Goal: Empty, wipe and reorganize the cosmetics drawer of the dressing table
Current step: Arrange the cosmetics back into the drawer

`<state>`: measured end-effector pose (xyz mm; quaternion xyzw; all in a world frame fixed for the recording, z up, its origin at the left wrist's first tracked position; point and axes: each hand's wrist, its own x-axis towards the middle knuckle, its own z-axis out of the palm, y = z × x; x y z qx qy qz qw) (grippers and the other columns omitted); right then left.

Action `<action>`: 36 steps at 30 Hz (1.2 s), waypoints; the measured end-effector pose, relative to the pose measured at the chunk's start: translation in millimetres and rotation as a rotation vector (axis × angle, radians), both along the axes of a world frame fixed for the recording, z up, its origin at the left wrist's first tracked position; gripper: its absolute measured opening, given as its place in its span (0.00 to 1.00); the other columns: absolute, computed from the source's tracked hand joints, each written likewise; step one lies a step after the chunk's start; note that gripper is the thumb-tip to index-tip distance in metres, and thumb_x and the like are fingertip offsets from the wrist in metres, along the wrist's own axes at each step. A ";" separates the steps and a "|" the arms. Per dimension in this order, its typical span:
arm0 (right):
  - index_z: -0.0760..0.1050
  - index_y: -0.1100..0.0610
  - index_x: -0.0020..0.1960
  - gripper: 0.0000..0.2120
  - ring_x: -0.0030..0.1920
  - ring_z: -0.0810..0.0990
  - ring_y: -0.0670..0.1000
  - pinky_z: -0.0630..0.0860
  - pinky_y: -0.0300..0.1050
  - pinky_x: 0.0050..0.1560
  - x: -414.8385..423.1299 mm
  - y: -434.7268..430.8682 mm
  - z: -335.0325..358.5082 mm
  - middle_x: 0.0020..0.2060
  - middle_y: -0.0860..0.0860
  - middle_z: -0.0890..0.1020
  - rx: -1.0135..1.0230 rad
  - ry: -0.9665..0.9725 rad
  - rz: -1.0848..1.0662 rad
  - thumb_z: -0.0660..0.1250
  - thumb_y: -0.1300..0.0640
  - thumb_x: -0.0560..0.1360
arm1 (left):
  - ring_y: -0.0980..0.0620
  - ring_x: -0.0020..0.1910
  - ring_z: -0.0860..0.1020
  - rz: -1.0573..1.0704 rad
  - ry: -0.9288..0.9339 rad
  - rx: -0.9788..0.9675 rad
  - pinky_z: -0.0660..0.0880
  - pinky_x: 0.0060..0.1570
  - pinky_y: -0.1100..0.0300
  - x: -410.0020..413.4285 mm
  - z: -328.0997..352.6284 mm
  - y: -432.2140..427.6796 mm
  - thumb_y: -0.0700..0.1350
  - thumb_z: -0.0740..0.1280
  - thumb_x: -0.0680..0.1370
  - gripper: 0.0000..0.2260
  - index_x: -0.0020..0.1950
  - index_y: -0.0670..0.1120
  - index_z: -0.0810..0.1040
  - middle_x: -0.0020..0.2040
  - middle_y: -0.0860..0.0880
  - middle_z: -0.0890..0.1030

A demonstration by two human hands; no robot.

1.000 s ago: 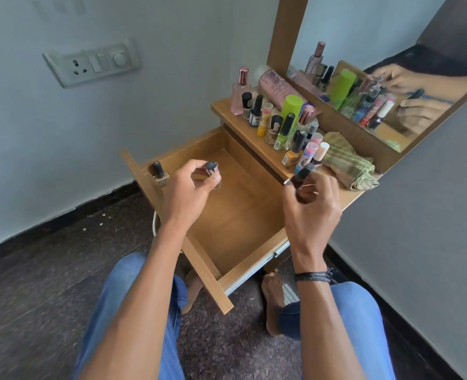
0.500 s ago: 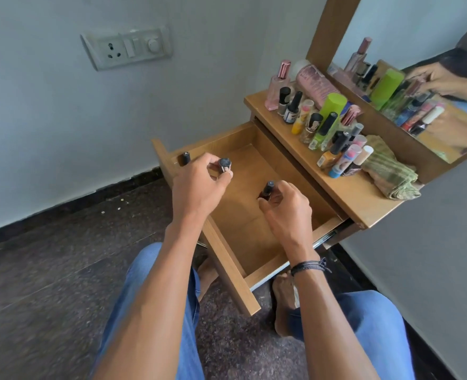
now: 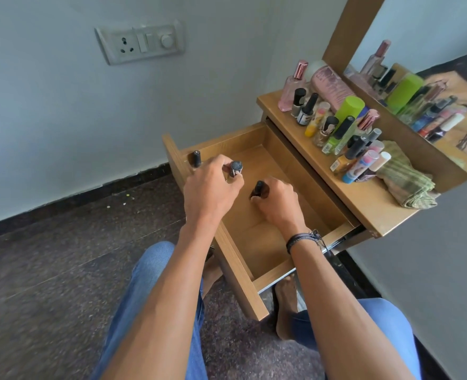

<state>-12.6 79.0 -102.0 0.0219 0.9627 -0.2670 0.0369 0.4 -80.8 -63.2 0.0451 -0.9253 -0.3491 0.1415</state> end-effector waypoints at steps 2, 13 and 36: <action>0.77 0.55 0.57 0.12 0.48 0.78 0.54 0.74 0.46 0.44 0.8 1.8 -2.8 0.51 0.51 0.80 -0.007 -0.017 0.000 0.74 0.55 0.76 | 0.55 0.44 0.83 -0.001 0.002 -0.010 0.73 0.37 0.62 -0.4 -1.2 -0.4 0.53 0.71 0.77 0.12 0.57 0.50 0.82 0.48 0.54 0.86; 0.78 0.52 0.64 0.19 0.51 0.77 0.51 0.77 0.46 0.48 7.5 6.4 -4.5 0.54 0.50 0.79 -0.090 -0.047 -0.007 0.76 0.54 0.75 | 0.51 0.40 0.82 -0.117 -0.145 -0.131 0.75 0.34 0.60 -20.9 1.3 -0.4 0.54 0.71 0.77 0.11 0.58 0.52 0.81 0.50 0.54 0.85; 0.79 0.53 0.63 0.15 0.51 0.80 0.58 0.79 0.50 0.48 0.3 6.6 -6.6 0.54 0.53 0.80 -0.092 -0.050 -0.033 0.73 0.52 0.77 | 0.41 0.56 0.82 -0.128 -0.129 -0.180 0.81 0.51 0.47 -132.1 -36.0 72.8 0.46 0.70 0.80 0.13 0.64 0.44 0.79 0.59 0.43 0.82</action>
